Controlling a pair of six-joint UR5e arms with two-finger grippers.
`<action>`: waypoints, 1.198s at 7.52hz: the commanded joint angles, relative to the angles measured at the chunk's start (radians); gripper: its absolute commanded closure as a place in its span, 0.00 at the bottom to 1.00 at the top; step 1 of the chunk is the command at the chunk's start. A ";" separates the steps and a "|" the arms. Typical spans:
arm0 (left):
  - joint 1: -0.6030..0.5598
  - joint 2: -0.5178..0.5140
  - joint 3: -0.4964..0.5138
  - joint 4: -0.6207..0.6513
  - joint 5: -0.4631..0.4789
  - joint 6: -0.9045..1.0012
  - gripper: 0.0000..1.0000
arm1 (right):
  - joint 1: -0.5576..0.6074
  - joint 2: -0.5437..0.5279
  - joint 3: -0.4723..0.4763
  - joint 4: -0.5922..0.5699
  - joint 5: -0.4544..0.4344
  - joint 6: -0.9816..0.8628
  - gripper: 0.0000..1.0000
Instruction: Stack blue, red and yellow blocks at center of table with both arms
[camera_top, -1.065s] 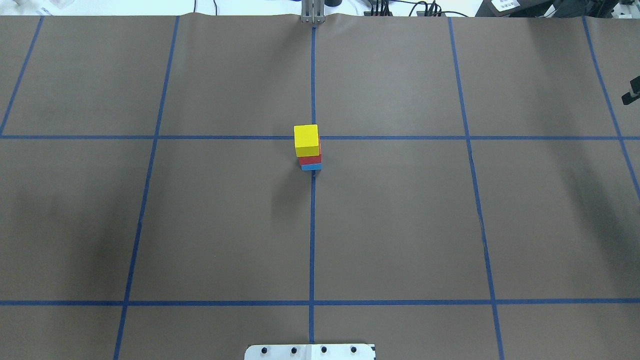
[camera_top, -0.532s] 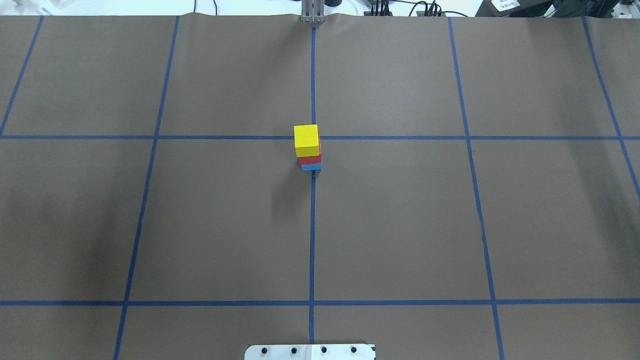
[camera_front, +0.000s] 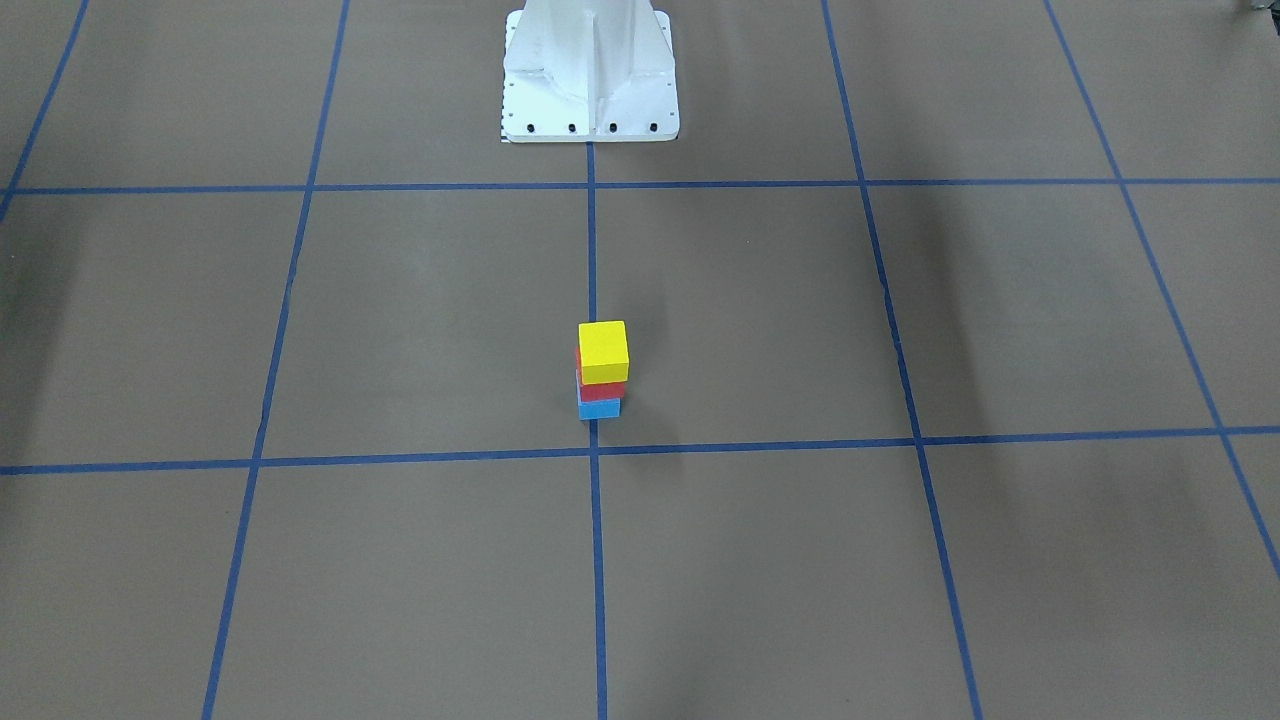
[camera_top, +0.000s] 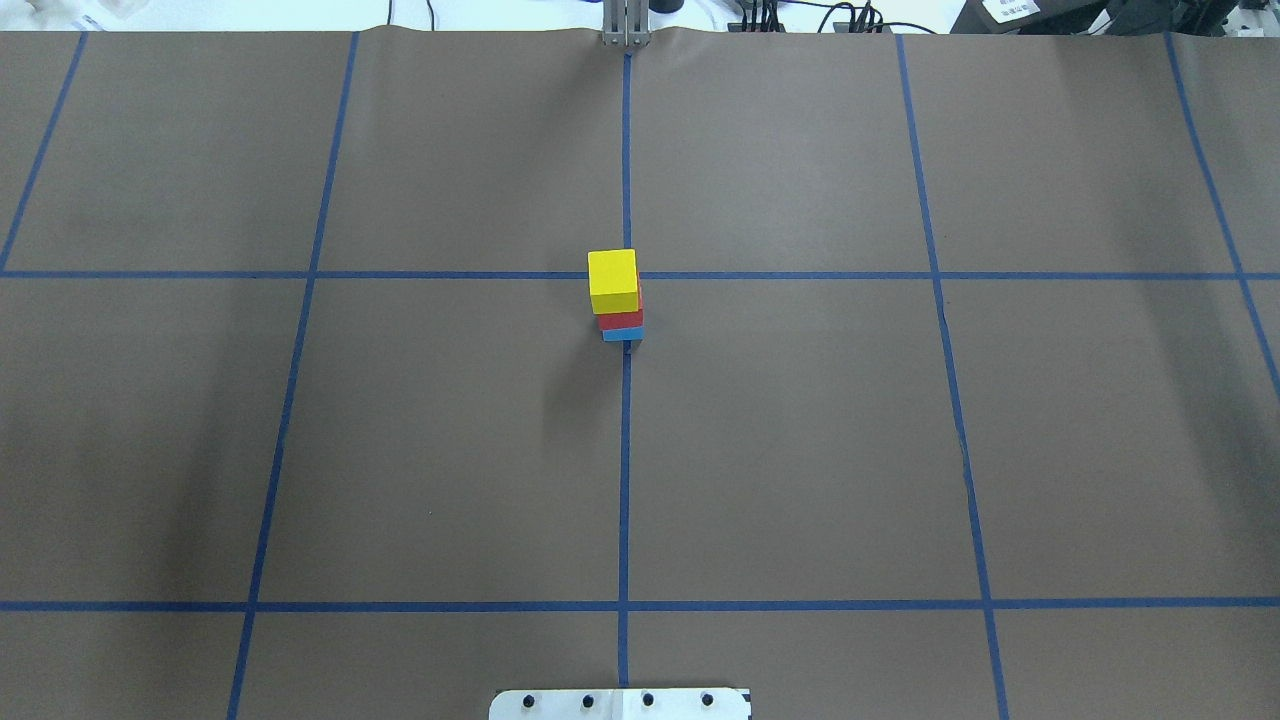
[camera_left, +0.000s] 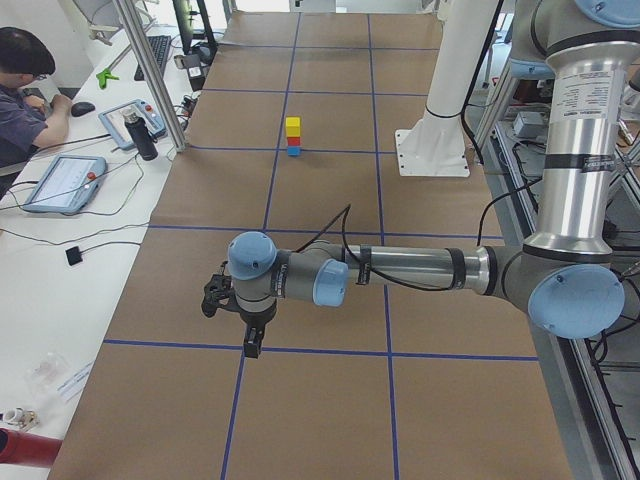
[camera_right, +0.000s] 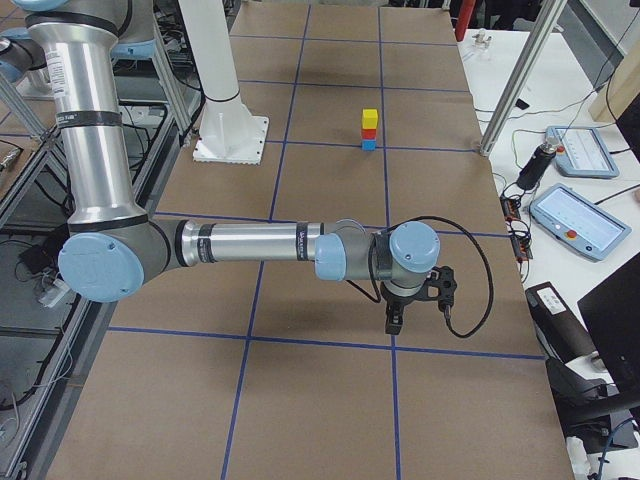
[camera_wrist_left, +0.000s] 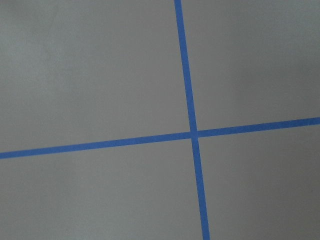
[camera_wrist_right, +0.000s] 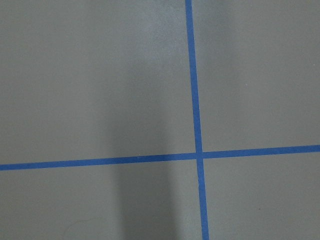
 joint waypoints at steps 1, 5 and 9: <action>-0.017 0.009 -0.055 0.026 -0.007 0.002 0.00 | -0.001 -0.004 0.002 -0.003 -0.008 0.000 0.01; -0.011 0.035 -0.144 0.149 0.091 0.003 0.00 | 0.002 -0.009 0.008 -0.003 -0.032 0.000 0.01; -0.009 0.032 -0.135 0.149 0.088 0.003 0.00 | -0.001 -0.020 0.008 -0.003 -0.051 -0.005 0.01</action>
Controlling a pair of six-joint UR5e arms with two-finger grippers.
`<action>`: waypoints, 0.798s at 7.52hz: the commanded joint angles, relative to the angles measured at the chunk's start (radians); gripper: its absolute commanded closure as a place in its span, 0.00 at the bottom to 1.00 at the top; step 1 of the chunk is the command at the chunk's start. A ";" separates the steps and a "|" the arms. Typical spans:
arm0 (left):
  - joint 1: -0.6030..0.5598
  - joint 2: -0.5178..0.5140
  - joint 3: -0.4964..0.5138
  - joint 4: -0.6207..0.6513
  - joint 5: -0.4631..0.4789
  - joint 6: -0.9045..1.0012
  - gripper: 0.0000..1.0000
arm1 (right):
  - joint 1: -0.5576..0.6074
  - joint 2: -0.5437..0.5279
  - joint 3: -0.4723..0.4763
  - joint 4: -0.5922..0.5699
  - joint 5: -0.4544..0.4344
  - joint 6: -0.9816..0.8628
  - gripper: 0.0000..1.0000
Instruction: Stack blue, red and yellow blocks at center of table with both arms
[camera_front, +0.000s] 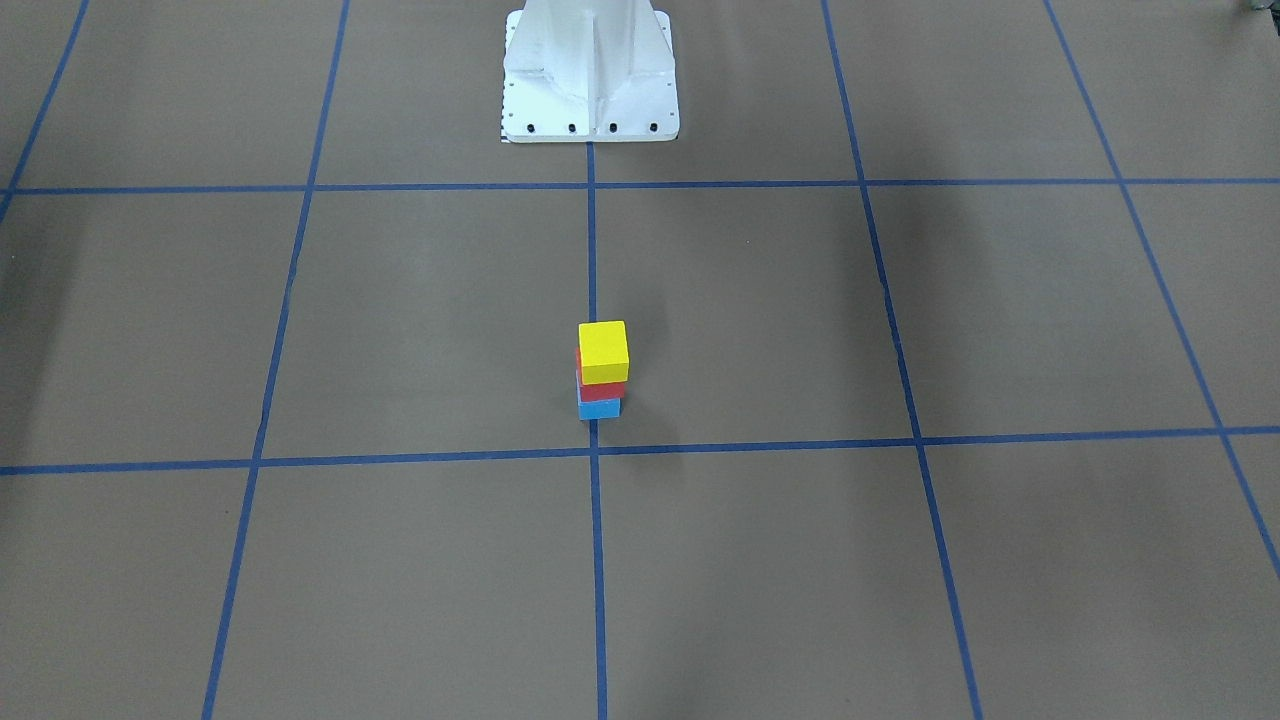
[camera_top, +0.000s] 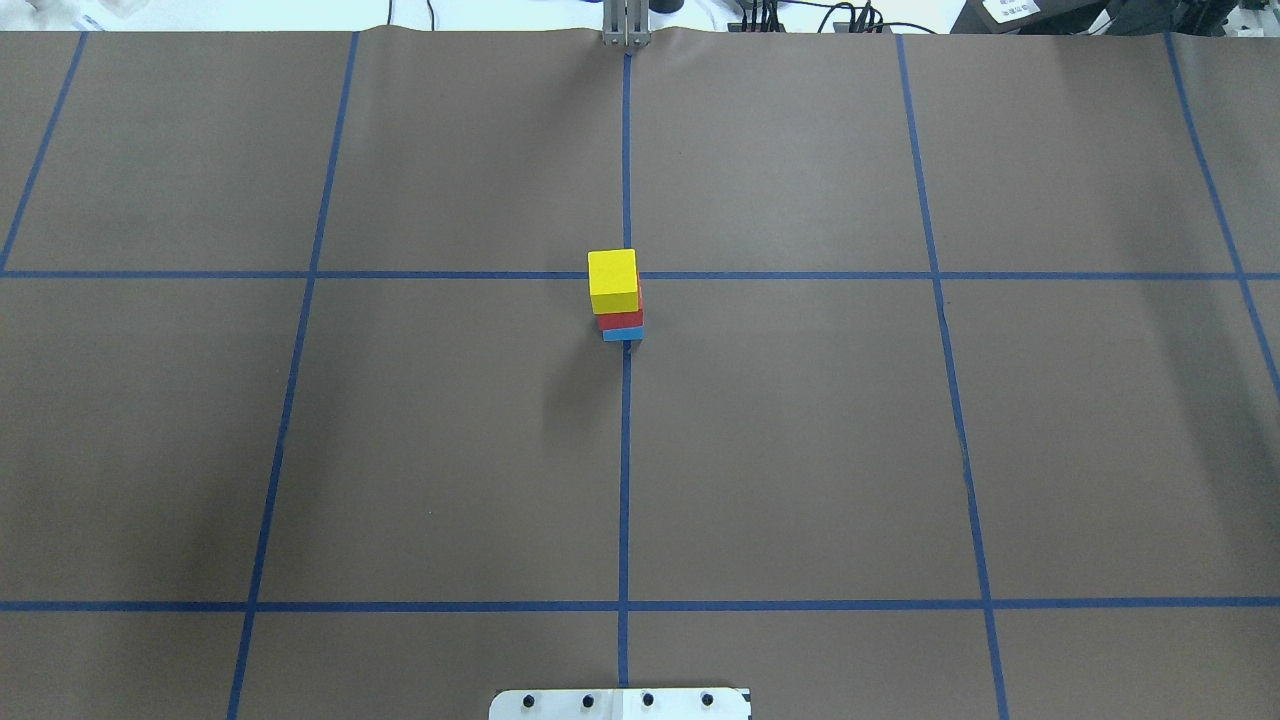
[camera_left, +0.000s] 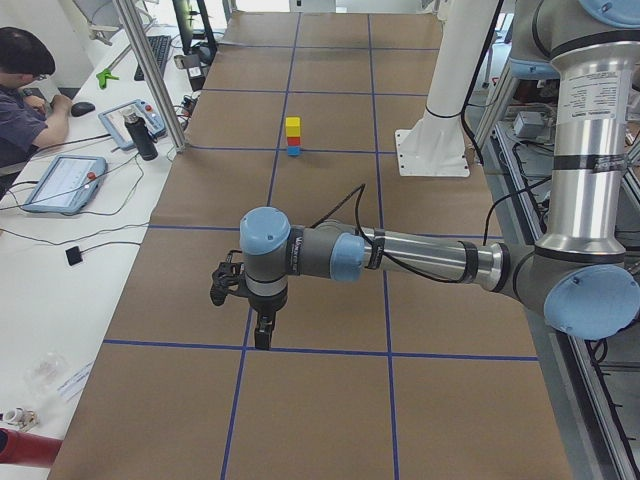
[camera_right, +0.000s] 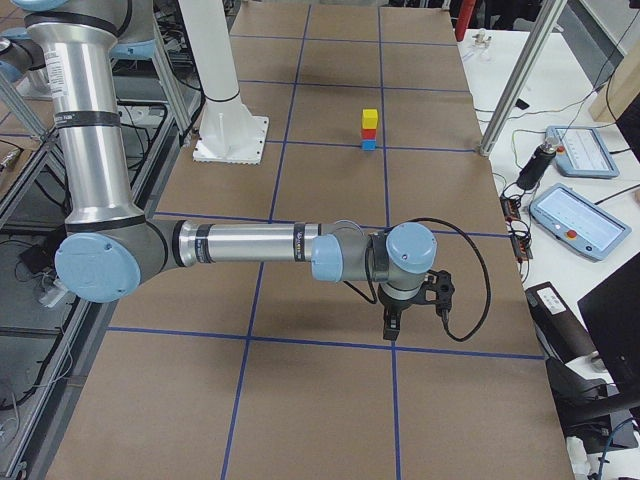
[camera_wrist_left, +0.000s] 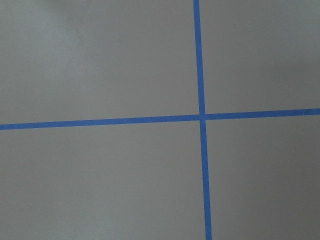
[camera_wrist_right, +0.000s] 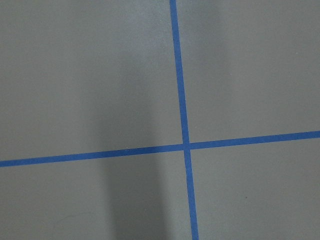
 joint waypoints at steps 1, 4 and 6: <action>0.002 -0.001 0.005 0.001 0.000 0.000 0.00 | -0.002 -0.022 0.012 0.000 -0.002 -0.001 0.01; 0.002 -0.001 0.011 0.001 0.000 0.000 0.00 | -0.004 -0.042 0.023 0.000 0.004 0.001 0.01; 0.002 -0.001 0.016 0.001 -0.001 0.000 0.00 | -0.002 -0.054 0.029 0.000 0.008 0.001 0.01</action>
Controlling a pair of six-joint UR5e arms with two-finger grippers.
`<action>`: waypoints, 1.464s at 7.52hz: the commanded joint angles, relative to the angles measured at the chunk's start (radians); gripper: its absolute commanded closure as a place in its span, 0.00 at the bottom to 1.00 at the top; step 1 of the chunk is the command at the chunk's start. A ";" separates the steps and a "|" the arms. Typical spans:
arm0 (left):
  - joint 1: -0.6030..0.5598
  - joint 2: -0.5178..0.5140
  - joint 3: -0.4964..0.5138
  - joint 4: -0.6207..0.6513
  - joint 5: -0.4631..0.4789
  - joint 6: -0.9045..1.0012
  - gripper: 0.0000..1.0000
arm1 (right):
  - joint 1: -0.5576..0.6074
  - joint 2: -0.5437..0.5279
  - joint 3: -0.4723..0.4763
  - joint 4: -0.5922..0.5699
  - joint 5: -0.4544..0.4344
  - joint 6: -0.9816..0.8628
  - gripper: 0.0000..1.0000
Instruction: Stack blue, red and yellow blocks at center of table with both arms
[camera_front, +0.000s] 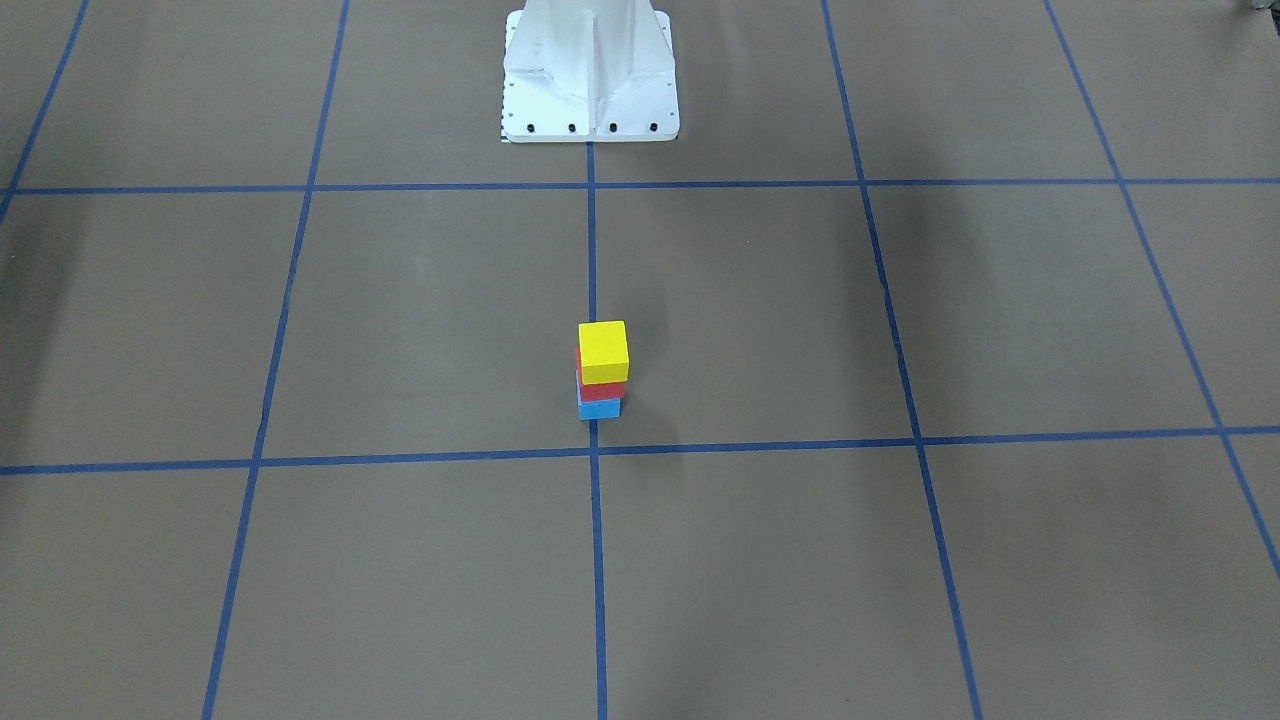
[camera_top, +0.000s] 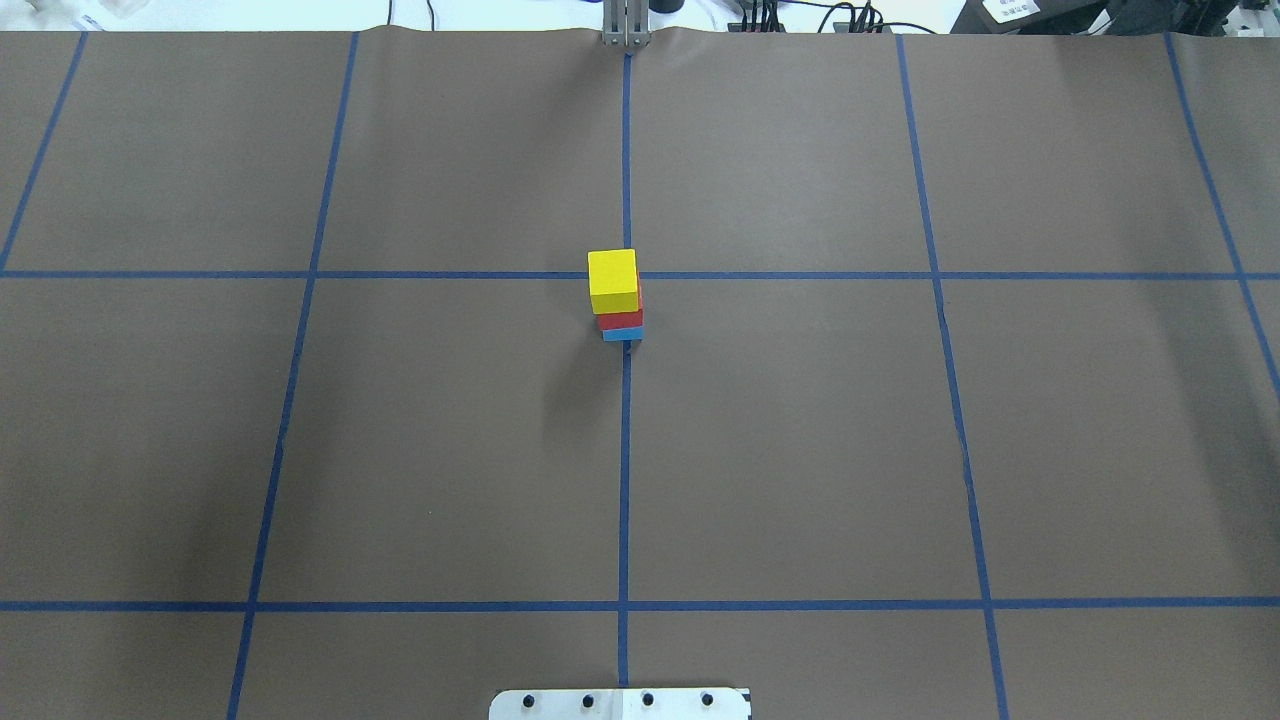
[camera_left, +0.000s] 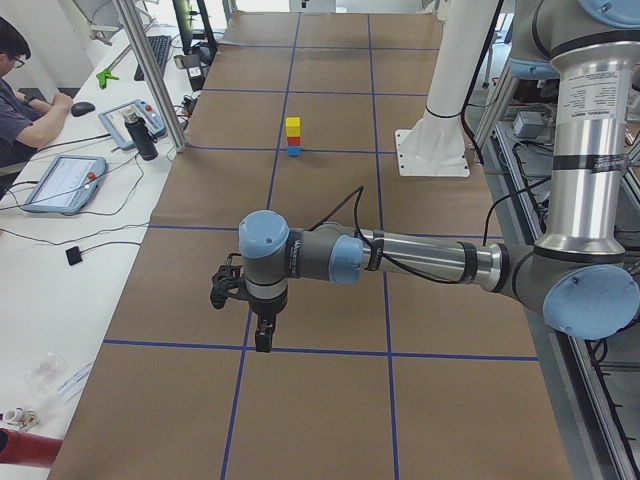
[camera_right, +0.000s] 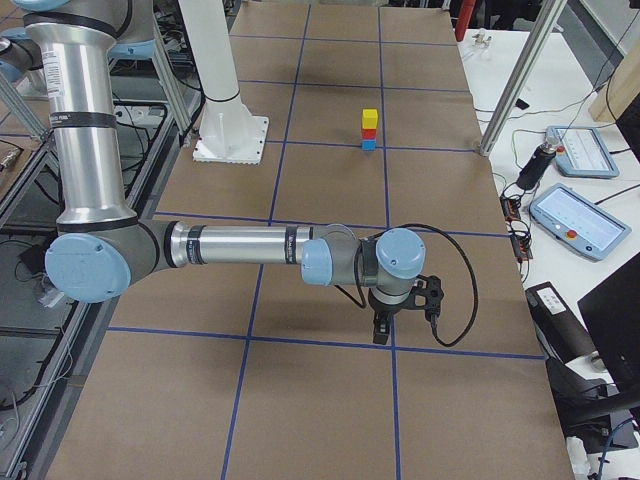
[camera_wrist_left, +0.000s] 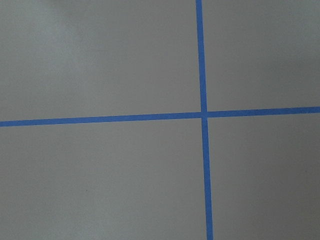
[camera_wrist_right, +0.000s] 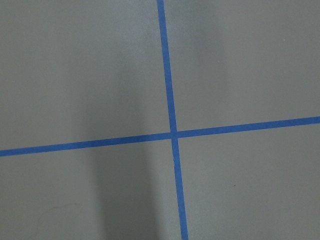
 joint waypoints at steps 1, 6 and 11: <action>0.000 0.000 0.002 0.000 -0.001 0.000 0.00 | 0.001 -0.007 0.002 0.000 0.005 0.000 0.01; 0.002 -0.011 0.018 0.000 -0.001 0.000 0.00 | 0.004 -0.022 0.004 0.000 0.006 0.000 0.01; 0.002 -0.008 0.016 0.000 -0.001 0.000 0.00 | 0.004 -0.079 0.041 0.002 0.006 0.002 0.01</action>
